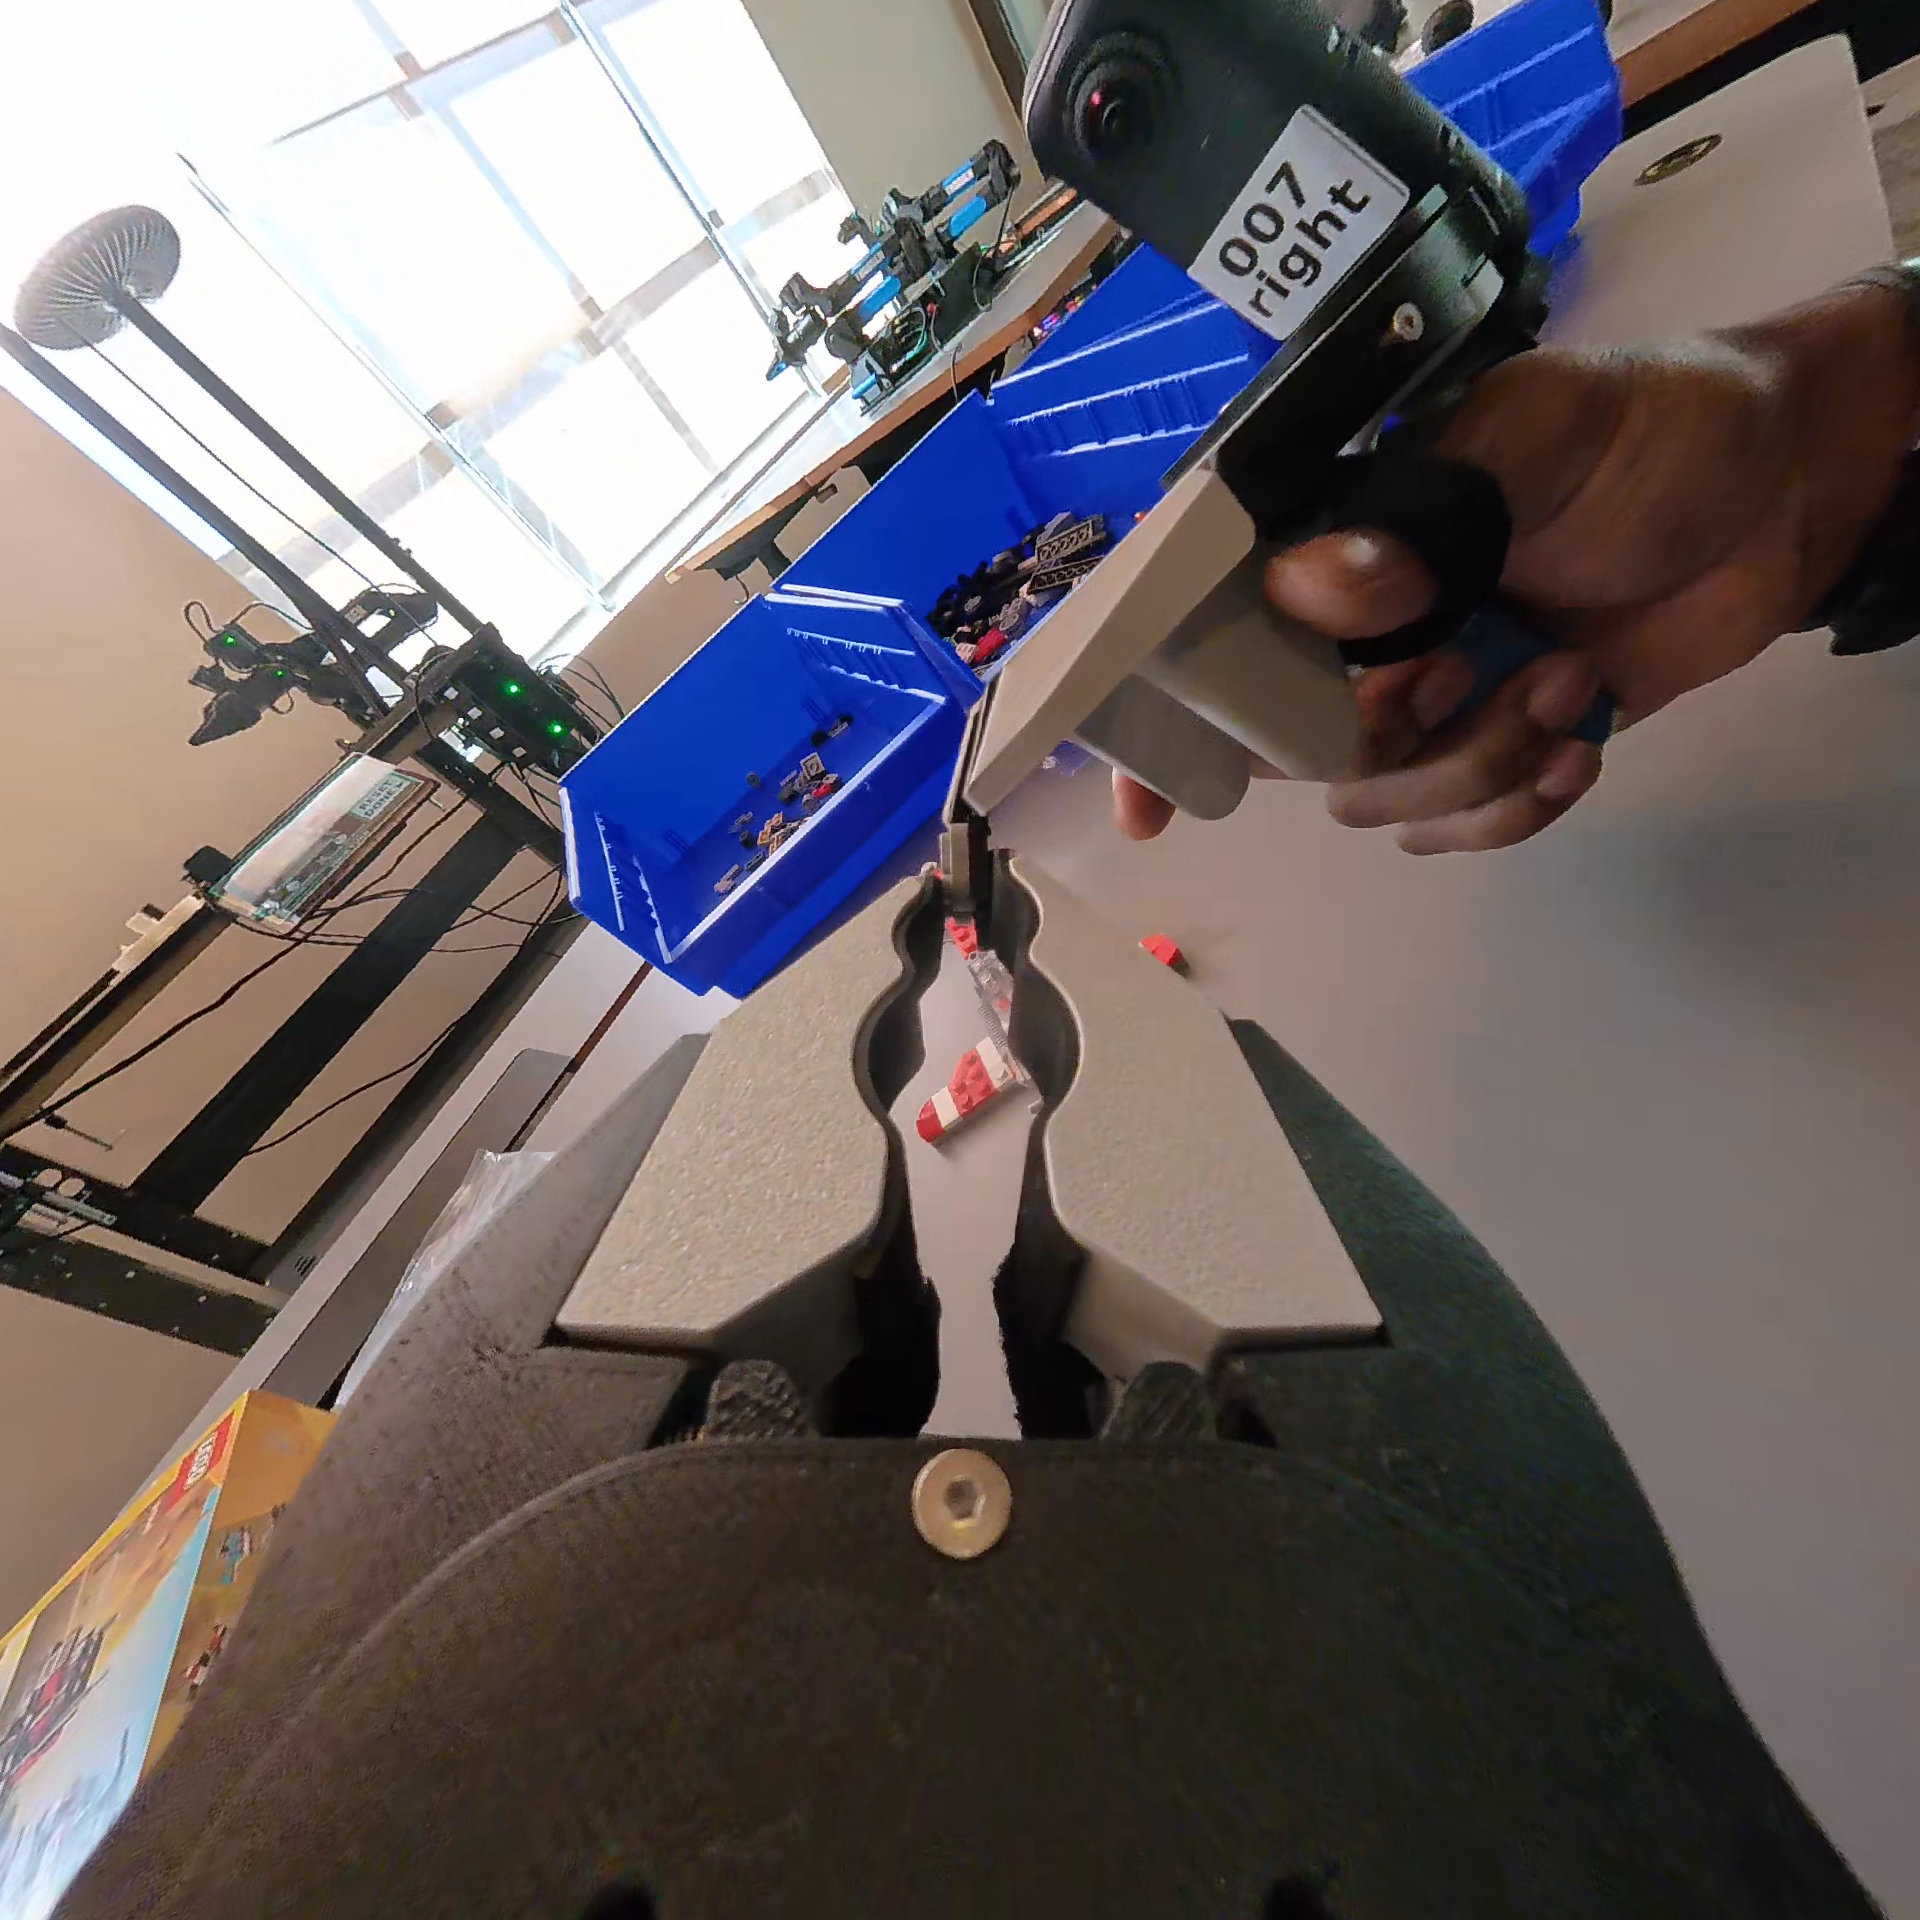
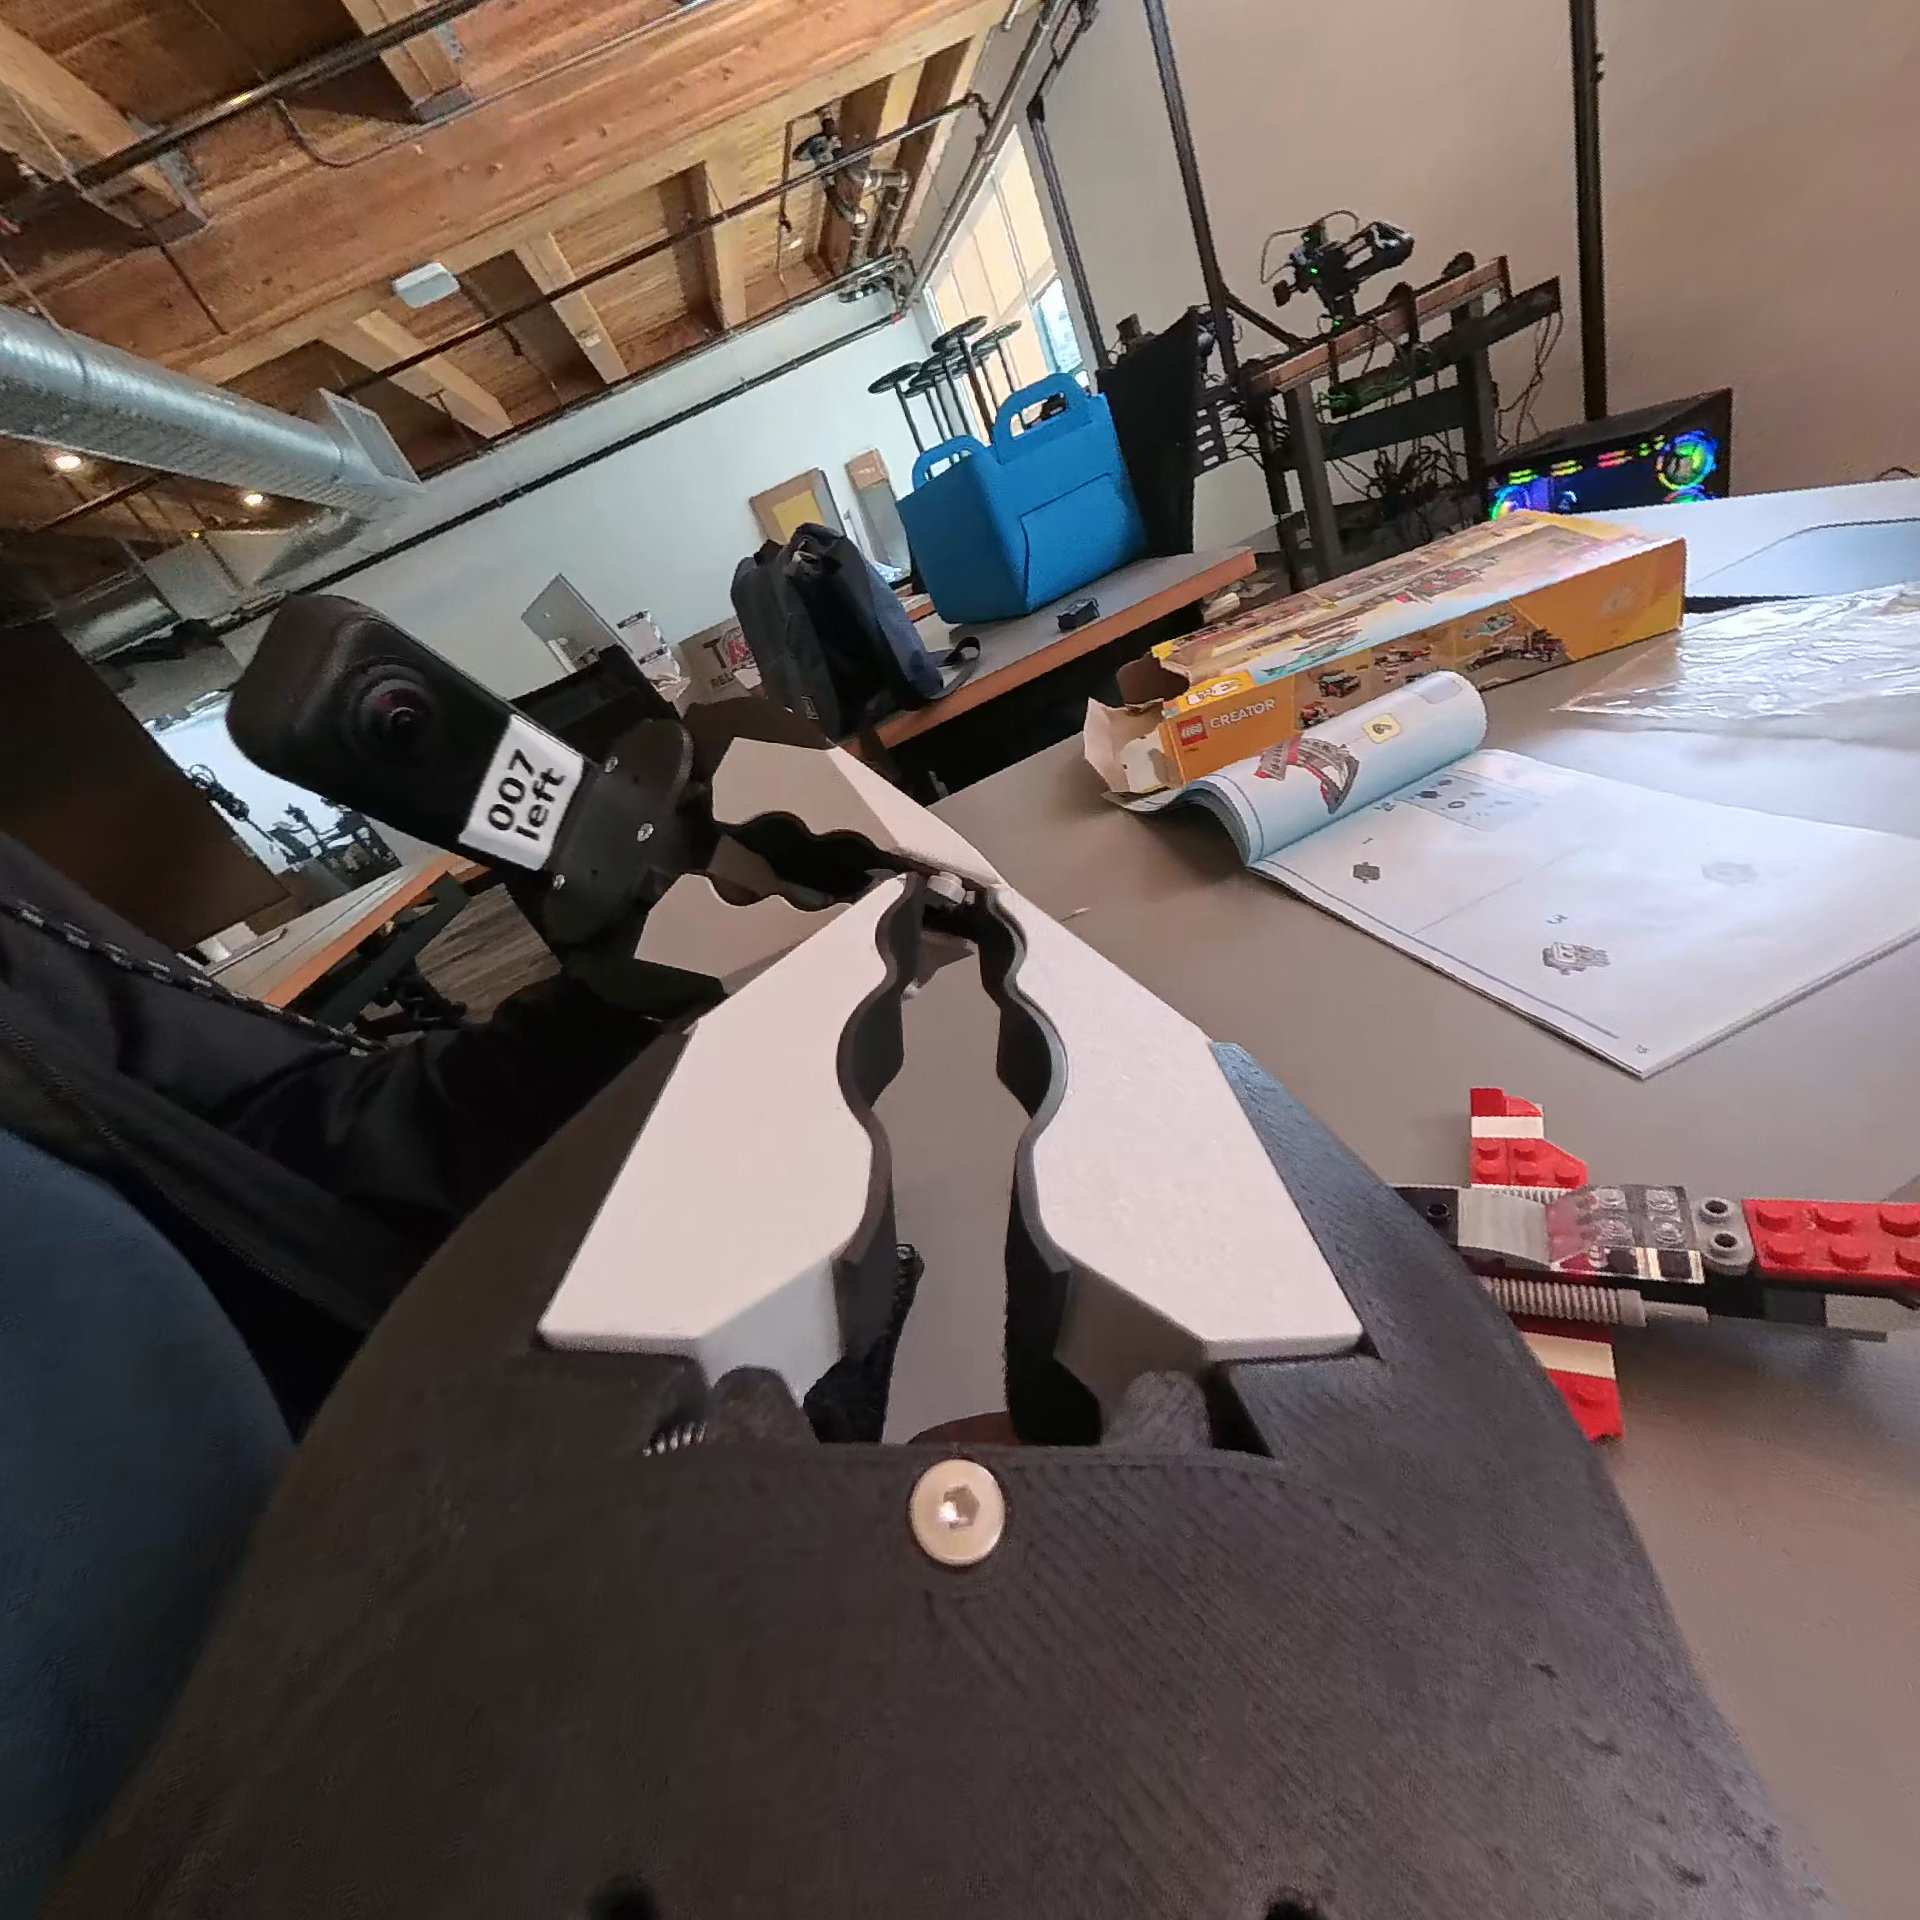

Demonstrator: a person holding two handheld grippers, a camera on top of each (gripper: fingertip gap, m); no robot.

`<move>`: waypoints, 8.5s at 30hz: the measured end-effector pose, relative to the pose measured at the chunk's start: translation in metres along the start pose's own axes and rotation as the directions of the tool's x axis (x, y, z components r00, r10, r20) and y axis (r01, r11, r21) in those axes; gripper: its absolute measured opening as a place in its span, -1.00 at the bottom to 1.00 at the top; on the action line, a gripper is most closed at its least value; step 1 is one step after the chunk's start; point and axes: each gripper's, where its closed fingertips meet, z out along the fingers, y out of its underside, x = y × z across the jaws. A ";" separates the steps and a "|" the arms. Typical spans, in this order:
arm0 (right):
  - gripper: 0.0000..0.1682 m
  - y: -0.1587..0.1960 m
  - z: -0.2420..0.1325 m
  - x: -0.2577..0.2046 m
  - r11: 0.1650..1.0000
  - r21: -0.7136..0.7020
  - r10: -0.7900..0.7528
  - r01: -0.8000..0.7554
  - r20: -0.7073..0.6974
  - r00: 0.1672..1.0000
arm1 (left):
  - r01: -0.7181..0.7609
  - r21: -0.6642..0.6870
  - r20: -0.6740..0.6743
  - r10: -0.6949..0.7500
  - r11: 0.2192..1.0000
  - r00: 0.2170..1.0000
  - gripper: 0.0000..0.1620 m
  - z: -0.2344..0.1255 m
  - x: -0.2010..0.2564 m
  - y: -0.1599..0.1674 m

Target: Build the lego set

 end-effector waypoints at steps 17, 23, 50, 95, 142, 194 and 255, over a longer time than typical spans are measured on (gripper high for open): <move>-0.97 -0.022 -0.012 0.011 0.922 0.038 -0.360 0.386 -0.285 0.888 | 0.481 0.045 -0.074 -0.477 0.876 0.876 -0.66 0.008 -0.012 0.000; -0.96 -0.028 -0.019 0.013 0.709 -0.128 -0.653 0.693 -0.489 0.578 | 0.932 0.070 -0.241 -0.900 0.356 0.362 -0.62 0.016 -0.027 -0.015; -0.90 -0.023 -0.020 0.005 0.650 -0.096 -0.695 0.754 -0.477 0.538 | 1.000 0.019 -0.460 -0.888 -0.009 0.000 -0.89 0.014 -0.023 -0.031; -0.79 0.018 -0.023 -0.028 0.649 -0.170 -0.753 0.741 -0.004 0.658 | 0.905 -0.391 -0.520 -0.852 0.166 -0.068 -0.88 -0.012 0.036 -0.031; -0.81 0.021 -0.023 -0.009 0.756 -0.218 -0.640 0.617 -0.047 0.767 | 0.873 -0.319 -0.399 -0.888 0.370 0.230 -0.88 0.003 0.035 -0.014; -0.82 0.022 -0.025 0.024 0.695 -0.337 -0.712 0.636 -0.198 0.673 | 0.952 -0.305 -0.293 -0.951 -0.005 -0.099 -0.87 0.021 0.022 0.006; -0.84 0.000 -0.029 0.023 0.825 -0.126 -0.561 0.551 -0.304 0.770 | 0.933 -0.263 -0.378 -0.863 -0.247 -0.335 -0.49 0.032 0.016 -0.007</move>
